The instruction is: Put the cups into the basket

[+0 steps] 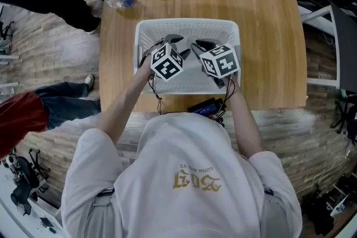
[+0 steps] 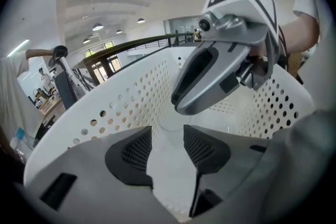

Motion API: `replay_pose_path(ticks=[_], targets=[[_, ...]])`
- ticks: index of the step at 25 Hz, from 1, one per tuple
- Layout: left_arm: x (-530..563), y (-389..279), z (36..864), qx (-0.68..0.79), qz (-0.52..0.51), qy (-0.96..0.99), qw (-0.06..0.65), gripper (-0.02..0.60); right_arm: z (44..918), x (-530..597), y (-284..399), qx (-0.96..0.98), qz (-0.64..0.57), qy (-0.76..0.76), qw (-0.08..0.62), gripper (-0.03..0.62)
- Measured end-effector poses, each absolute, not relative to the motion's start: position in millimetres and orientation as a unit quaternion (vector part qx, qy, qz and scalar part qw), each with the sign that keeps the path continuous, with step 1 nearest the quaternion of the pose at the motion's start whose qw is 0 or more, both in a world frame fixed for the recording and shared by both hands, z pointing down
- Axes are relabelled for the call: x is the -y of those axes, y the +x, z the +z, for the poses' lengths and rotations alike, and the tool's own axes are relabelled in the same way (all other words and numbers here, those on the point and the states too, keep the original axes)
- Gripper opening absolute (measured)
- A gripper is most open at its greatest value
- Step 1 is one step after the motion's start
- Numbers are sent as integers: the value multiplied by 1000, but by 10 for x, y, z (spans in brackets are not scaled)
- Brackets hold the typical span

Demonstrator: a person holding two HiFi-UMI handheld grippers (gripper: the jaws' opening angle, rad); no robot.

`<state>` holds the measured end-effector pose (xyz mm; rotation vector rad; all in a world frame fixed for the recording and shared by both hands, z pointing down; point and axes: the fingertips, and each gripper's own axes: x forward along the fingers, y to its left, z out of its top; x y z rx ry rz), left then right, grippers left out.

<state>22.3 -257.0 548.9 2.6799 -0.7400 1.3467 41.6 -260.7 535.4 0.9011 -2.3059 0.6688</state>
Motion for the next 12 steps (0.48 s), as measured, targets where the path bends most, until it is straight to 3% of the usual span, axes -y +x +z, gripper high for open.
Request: replay_pose_path(ticks=[8,12], targets=[[2872,-21,4908,391,295,870,48,15,4952,2730,556,868,192,402,218,11],[2835,-168,4650,435,225,870,56,8,4687,2738,635,869,144,433,190,11]])
